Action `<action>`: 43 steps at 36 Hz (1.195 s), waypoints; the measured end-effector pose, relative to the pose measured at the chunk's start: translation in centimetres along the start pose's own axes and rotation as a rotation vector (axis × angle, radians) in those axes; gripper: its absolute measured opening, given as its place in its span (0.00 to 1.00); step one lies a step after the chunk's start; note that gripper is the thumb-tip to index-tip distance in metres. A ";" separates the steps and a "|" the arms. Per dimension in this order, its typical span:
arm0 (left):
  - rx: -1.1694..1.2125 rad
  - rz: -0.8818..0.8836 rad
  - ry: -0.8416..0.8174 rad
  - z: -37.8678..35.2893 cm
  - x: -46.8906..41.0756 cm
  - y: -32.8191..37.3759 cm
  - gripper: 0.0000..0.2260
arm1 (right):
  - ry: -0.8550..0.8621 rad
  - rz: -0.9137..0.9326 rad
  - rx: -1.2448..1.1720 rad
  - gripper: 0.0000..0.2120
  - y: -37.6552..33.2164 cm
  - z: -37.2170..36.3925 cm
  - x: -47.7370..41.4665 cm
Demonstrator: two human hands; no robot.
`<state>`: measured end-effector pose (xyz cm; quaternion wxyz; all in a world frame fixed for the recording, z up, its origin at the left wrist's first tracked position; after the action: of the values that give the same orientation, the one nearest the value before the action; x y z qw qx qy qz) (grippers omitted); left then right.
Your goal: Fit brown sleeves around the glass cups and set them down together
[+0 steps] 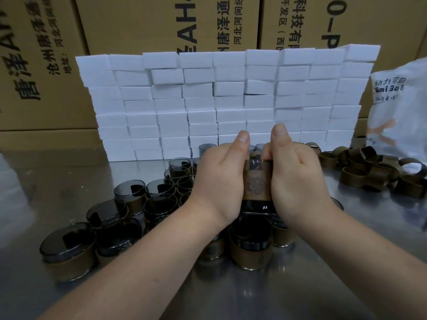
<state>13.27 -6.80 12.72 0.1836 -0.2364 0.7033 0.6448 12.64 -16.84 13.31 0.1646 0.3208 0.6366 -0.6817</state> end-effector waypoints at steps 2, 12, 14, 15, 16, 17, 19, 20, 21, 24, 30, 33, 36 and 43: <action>-0.010 0.011 0.023 0.1 -0.1 0.0 0.20 | 0.023 -0.005 -0.004 0.26 0.0 0.2 -0.1; -0.240 -0.207 -0.224 -1.0 -0.8 2.8 0.24 | 0.072 0.075 0.059 0.26 -1.5 2.0 -1.5; -0.387 -0.251 -0.298 -1.1 -0.9 3.1 0.26 | 0.071 0.083 0.077 0.26 -1.6 2.2 -1.8; -0.432 -0.224 -0.327 -1.1 -1.0 3.0 0.23 | 0.066 0.082 0.086 0.26 -1.6 2.2 -1.9; -0.455 -0.172 -0.356 -1.0 -1.0 2.8 0.18 | 0.060 0.081 0.098 0.27 -1.5 2.2 -1.9; -0.476 -0.120 -0.378 -0.9 -0.9 2.5 0.16 | 0.058 0.085 0.110 0.26 -1.5 2.2 -1.9; -0.553 -0.080 -0.382 -0.7 -1.0 2.1 0.12 | 0.062 0.108 0.138 0.24 -1.5 2.1 -1.8; -0.594 -0.092 -0.376 -0.6 -1.2 2.0 0.11 | 0.064 0.121 0.148 0.24 -1.6 2.1 -1.8; -0.624 -0.104 -0.379 -0.5 -1.3 2.1 0.09 | 0.064 0.131 0.151 0.24 -1.6 2.0 -1.8; -0.632 -0.089 -0.380 -0.1 -1.4 2.2 0.07 | 0.057 0.138 0.162 0.27 -1.4 1.9 -1.6; -0.799 -0.195 -0.136 1.3 -2.4 3.3 0.11 | 0.094 0.327 0.264 0.10 -2.5 2.0 -1.2; -0.920 -0.178 0.032 3.2 -3.4 3.3 0.12 | 0.075 0.349 0.265 0.11 -2.8 2.1 -1.3; -0.961 -0.083 0.135 5.7 -4.5 3.0 0.13 | 0.061 0.349 0.247 0.09 -2.8 2.1 -1.2; -1.204 0.053 0.175 8.8 -8.9 1.4 0.14 | -0.021 0.351 0.261 0.07 -2.9 1.1 -0.7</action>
<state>19.40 2.87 17.97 -0.0570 -0.3331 0.2332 0.9118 11.01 -17.61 15.96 0.2445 0.4381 0.4758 -0.7224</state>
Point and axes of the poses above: each hand's wrist, its own x-axis away from the middle knuckle, its own z-axis out of the back of the hand, y = z × x, the point moved 7 cm from there along -x, towards the middle knuckle, and after that the axes turned 6 degrees about y, right-handed, at the moved point
